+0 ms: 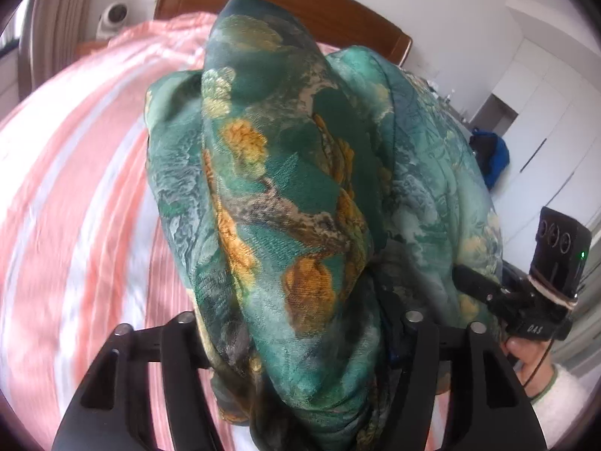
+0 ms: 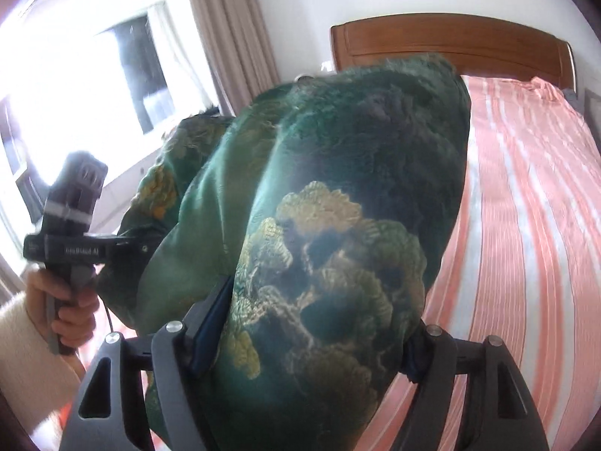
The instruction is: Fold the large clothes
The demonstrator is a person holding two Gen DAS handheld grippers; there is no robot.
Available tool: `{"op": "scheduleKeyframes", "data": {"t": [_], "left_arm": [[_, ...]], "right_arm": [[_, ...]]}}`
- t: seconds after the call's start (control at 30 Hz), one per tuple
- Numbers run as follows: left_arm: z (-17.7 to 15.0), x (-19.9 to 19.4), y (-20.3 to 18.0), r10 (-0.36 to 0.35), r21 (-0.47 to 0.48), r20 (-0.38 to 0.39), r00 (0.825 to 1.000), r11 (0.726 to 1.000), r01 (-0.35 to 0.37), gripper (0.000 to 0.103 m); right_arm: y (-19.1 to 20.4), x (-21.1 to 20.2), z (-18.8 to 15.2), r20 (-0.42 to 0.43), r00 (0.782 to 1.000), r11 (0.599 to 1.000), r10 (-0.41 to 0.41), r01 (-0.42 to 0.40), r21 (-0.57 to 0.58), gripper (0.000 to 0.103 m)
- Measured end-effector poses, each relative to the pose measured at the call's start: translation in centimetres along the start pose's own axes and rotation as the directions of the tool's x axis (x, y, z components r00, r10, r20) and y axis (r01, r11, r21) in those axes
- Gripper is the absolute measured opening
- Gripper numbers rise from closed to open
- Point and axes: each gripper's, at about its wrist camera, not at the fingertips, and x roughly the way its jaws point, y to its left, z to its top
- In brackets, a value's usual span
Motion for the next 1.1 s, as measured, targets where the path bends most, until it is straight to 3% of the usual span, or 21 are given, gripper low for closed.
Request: {"op": "scheduleKeyframes", "data": {"t": [0.03,0.1,0.13,0.2,0.3,0.37,0.47,0.57,0.6,0.63,0.7,0.8,0.87,1.03,1.1], "left_arm": [[1.0,1.6,0.0,0.019,0.020,-0.013,1.000,1.000,-0.018,0.088],[1.4,3.8,0.8,0.066,0.007,-0.033,0.997,0.998,-0.065,0.094],[1.2,4.6,1.6,0.095,-0.016,-0.051,0.994,0.995,-0.096,0.094],[-0.1,3.8,2.1,0.142,-0.028,-0.016,0.990,0.989,-0.142,0.093],[-3.0,0.0,1.9,0.163,0.004,0.081,0.983,0.987,-0.164,0.097],[-4.2,-2.2,0.8,0.220,0.035,0.135,0.966,0.973,-0.227,0.097],[-6.5,-6.2,-3.1,0.297,0.098,0.257,0.920,0.939,-0.331,0.102],[-7.9,-10.3,-5.2,0.363,0.082,0.413,0.836,0.899,-0.431,0.103],[-8.7,-11.3,-6.3,0.386,0.068,0.428,0.817,0.888,-0.456,0.103],[-9.2,-12.0,-6.9,0.408,0.056,0.408,0.817,0.882,-0.468,0.103],[-9.1,-12.1,-7.1,0.439,0.038,0.311,0.843,0.881,-0.472,0.103],[-11.0,-12.9,-8.0,0.423,0.002,0.229,0.877,0.901,-0.435,0.103],[-12.4,-13.1,-9.4,0.432,0.003,0.239,0.870,0.895,-0.446,0.103],[-14.7,-13.7,-13.2,0.501,0.068,0.272,0.822,0.842,-0.535,0.103],[-15.2,-14.2,-14.1,0.502,0.078,0.284,0.817,0.837,-0.542,0.103]], "right_arm": [[-1.2,0.5,0.8,-0.001,1.000,0.999,0.012,-0.012,0.034,0.077],[-4.4,2.7,1.8,-0.039,0.998,0.988,0.039,-0.032,0.151,0.095],[-6.3,3.9,2.0,-0.083,0.997,0.976,0.006,0.012,0.217,0.103],[-8.1,3.9,1.6,-0.103,0.989,0.965,-0.109,0.130,0.227,0.103],[-7.5,1.2,0.2,-0.051,0.984,0.969,-0.168,0.175,0.175,0.103],[-6.3,-0.9,-0.9,-0.032,0.971,0.964,-0.237,0.239,0.113,0.103],[-3.8,-6.0,-3.0,0.061,0.937,0.939,-0.343,0.343,0.001,0.103],[-0.3,-11.4,-4.8,0.249,0.885,0.910,-0.394,0.413,-0.025,0.103],[0.5,-12.6,-5.4,0.277,0.874,0.907,-0.400,0.421,-0.020,0.103],[0.8,-13.6,-6.0,0.271,0.872,0.904,-0.408,0.428,-0.018,0.103],[2.4,-13.6,-6.9,0.144,0.904,0.908,-0.401,0.414,-0.069,0.103],[4.3,-14.7,-8.3,0.105,0.913,0.915,-0.395,0.401,-0.046,0.103],[5.3,-15.4,-9.1,0.087,0.905,0.905,-0.417,0.422,-0.050,0.103],[6.3,-17.1,-10.0,0.066,0.898,0.898,-0.436,0.439,-0.033,0.103],[6.9,-17.9,-10.1,0.068,0.897,0.898,-0.436,0.439,-0.035,0.103]]}}
